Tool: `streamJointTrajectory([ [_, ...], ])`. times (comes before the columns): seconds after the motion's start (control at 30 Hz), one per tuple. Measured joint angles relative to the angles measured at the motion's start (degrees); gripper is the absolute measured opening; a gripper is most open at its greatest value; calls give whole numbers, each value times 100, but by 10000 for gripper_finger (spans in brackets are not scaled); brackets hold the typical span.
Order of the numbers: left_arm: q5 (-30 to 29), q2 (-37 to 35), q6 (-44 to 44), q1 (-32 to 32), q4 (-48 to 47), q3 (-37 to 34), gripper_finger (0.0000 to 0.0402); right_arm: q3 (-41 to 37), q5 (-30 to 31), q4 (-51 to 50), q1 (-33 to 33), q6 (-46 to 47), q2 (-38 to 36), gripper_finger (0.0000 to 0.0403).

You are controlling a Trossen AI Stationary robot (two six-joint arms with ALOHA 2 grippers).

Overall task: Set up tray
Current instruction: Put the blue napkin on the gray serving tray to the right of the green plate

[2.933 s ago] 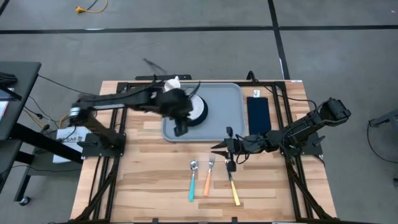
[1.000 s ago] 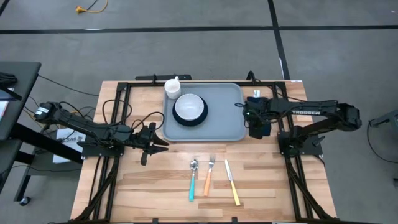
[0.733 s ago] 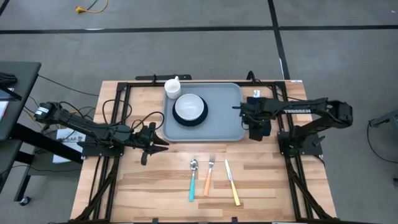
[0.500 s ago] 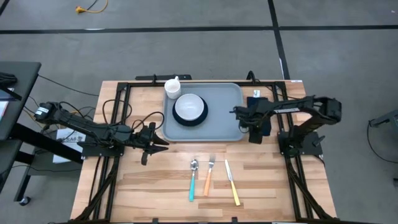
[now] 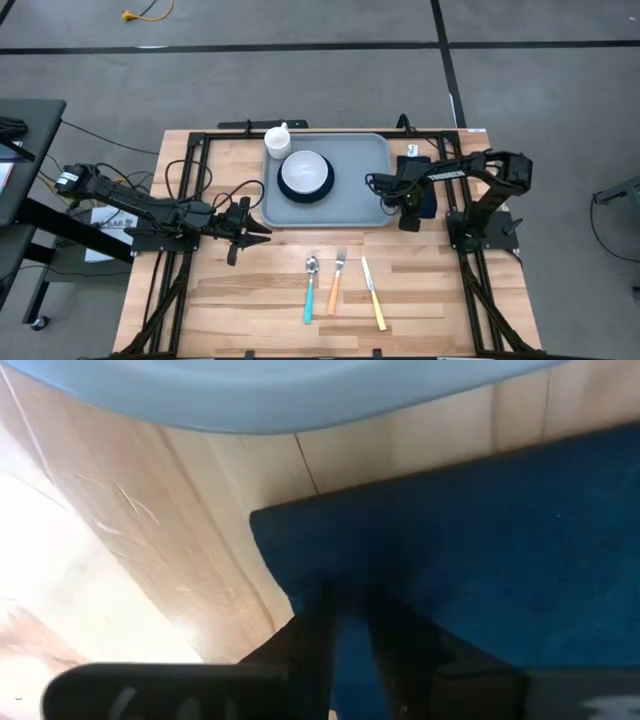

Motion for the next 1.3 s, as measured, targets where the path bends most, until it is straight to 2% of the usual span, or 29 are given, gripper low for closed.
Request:
streamJointTrajectory([
  [0.2, 0, 0, -2, 0, 0, 0, 87, -7, -87, 45, -42, -18, -158, 7],
  [0.4, 0, 0, -4, 0, 0, 0, 87, 15, -348, -178, -277, 292, -153, 3],
  [0.5, 0, 0, -4, 0, 0, 0, 87, 49, -453, -727, -356, 354, -152, 1],
  [0.7, 0, 0, -7, 0, -2, 0, 87, 405, -486, -1275, -235, 546, -592, 0],
  [0.87, -7, 0, -7, 0, -9, 0, 87, 895, -465, -1735, 128, 937, -1255, 0],
  [1.03, -15, 0, -4, 0, -11, 0, 87, 1665, -373, -2262, 760, 1524, -1844, 0],
  [1.3, -24, 0, 87, 0, -15, 0, 87, 3247, -73, -2737, 2118, 2335, -2095, 0],
])
